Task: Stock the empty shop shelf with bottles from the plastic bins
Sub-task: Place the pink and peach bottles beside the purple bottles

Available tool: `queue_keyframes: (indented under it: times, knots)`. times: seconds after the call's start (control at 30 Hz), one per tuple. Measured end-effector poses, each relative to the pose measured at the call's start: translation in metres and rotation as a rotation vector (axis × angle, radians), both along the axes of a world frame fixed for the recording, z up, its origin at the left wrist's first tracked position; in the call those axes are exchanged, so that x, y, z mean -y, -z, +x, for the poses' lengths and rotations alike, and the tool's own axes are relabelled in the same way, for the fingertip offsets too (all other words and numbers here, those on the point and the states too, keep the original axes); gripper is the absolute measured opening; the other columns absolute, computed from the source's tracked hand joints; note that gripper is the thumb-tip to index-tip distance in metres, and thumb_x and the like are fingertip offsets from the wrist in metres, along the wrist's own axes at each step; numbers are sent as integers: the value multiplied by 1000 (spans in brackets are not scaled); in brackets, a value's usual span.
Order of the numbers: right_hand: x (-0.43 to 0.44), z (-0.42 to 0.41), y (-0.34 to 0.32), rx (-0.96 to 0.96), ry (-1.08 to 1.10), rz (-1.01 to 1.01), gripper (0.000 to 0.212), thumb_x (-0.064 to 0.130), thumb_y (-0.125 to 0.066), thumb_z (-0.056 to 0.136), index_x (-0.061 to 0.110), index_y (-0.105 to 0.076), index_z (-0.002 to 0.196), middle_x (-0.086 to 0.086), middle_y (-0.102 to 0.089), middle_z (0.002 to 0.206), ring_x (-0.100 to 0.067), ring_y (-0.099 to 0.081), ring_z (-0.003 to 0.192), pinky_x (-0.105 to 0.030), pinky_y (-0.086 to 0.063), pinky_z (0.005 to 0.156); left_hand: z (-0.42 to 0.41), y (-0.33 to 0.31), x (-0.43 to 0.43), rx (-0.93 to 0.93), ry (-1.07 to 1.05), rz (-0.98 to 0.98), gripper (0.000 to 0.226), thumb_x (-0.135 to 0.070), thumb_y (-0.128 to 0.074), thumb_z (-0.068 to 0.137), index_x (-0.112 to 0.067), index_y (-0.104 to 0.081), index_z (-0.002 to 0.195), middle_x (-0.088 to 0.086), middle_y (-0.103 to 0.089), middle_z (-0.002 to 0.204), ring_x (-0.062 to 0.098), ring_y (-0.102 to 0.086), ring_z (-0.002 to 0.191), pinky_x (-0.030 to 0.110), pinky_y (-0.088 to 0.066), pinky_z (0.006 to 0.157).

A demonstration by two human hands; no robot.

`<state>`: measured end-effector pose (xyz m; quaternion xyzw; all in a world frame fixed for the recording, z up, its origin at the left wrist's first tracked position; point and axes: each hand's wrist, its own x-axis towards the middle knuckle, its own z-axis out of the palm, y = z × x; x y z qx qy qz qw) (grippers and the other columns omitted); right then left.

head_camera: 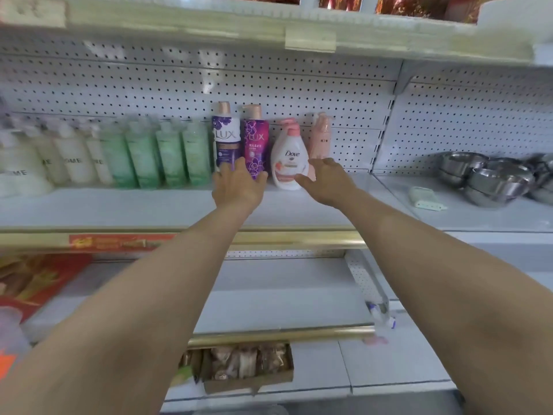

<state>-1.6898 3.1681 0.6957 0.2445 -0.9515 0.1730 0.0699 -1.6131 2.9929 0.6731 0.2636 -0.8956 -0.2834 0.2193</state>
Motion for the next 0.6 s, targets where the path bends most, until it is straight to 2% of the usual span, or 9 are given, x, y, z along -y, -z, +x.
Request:
queue_keyframes:
  times: [0.33,0.6]
  knots:
    - [11,118,70,138,10,12,71,54,-49,98,13,-33,154,-16,-38,153,-33,-34,141,-45,-35,110,119,68,4,133,28,48,63,-53,-50,96,-20,-35,147,12,-33,148,35,-28,137,52,-38,102]
    - [4,147,159,323,-13,126,72,53,-49,99,13,-29,155,-15,-34,156,-33,-34,142,-47,-36,112,164,167,3,346,84,180,66,-47,-51,98,-19,-27,153,14,-30,152,35,-28,139,50,-38,105]
